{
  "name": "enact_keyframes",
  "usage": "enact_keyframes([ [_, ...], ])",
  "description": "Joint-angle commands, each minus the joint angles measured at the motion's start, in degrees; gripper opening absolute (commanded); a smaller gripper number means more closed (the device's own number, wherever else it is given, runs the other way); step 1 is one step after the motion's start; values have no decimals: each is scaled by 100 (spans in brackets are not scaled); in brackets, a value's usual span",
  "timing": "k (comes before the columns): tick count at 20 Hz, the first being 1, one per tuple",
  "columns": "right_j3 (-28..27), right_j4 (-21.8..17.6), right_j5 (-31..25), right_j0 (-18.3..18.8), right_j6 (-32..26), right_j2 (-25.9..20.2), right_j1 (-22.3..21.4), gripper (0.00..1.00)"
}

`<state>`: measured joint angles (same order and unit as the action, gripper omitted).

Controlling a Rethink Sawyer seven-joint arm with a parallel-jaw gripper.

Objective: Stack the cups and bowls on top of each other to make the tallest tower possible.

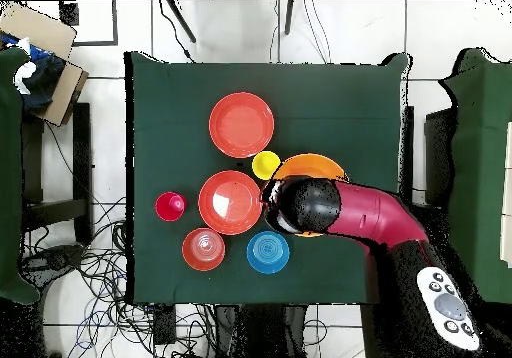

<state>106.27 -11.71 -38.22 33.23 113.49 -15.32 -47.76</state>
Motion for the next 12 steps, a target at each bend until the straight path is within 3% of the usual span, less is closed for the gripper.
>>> enact_keyframes([
  [1,-245,-607,-244,127,-1031,-435,364,0],
  [12,-126,-859,4,353,-923,-515,500,0],
])
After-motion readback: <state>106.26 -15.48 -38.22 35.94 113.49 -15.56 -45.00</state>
